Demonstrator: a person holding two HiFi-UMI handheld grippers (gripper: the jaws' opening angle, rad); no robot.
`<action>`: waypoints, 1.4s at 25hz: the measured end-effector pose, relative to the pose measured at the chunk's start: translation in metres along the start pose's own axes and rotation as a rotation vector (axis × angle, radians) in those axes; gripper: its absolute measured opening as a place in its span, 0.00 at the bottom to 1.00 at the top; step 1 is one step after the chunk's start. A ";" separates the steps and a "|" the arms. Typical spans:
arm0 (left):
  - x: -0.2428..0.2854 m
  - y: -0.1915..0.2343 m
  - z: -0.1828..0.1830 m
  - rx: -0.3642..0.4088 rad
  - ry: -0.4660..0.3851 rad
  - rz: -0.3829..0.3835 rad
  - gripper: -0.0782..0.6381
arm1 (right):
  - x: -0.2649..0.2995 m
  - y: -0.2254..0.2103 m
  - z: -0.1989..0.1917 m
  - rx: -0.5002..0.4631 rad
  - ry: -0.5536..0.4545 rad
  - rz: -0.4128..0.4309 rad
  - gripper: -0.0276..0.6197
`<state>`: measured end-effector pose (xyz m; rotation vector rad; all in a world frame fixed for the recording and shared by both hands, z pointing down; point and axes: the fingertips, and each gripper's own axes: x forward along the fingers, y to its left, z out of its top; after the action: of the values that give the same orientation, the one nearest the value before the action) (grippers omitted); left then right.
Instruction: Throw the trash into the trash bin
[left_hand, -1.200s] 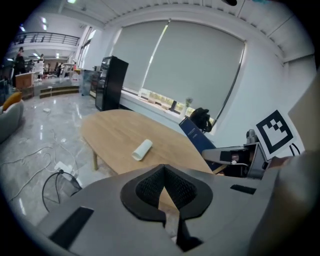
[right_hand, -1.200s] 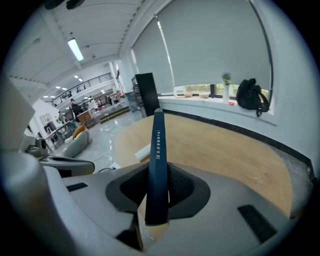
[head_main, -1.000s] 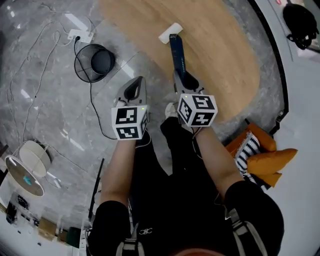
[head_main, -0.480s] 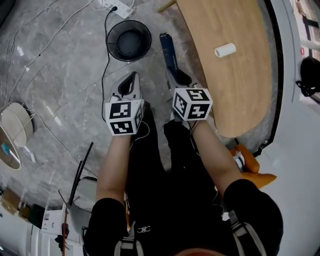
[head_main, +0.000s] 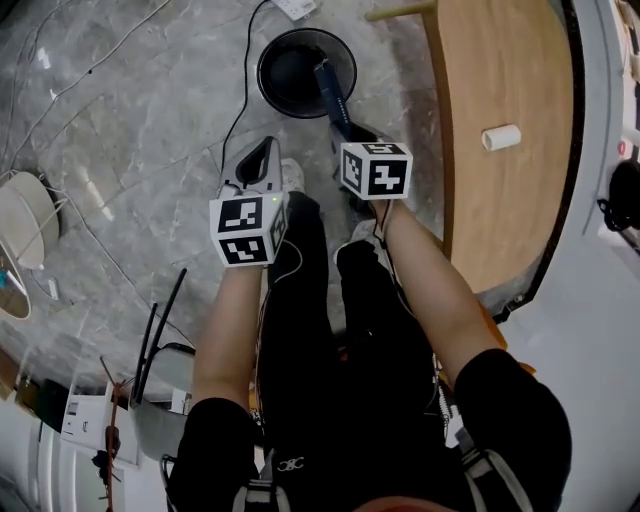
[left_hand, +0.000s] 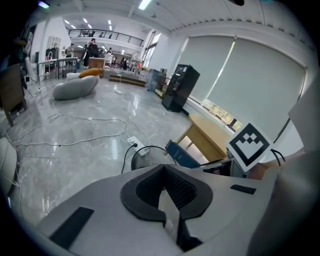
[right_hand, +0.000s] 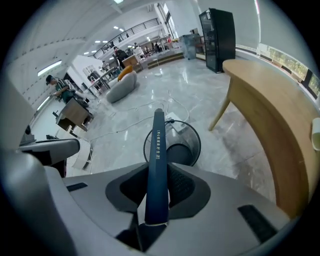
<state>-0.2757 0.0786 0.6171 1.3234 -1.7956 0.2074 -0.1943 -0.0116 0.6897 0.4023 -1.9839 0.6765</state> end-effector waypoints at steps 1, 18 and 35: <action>0.003 0.007 -0.003 -0.009 0.007 0.003 0.13 | 0.013 -0.002 -0.001 0.004 0.025 -0.004 0.18; 0.048 0.059 -0.008 -0.039 0.072 0.013 0.13 | 0.127 -0.033 0.012 0.037 0.206 -0.100 0.21; 0.044 -0.002 0.030 0.036 -0.021 -0.012 0.13 | -0.018 0.000 0.083 -0.156 -0.412 -0.061 0.06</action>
<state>-0.2923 0.0297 0.6297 1.3659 -1.8085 0.2212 -0.2437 -0.0622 0.6427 0.5377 -2.3825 0.4181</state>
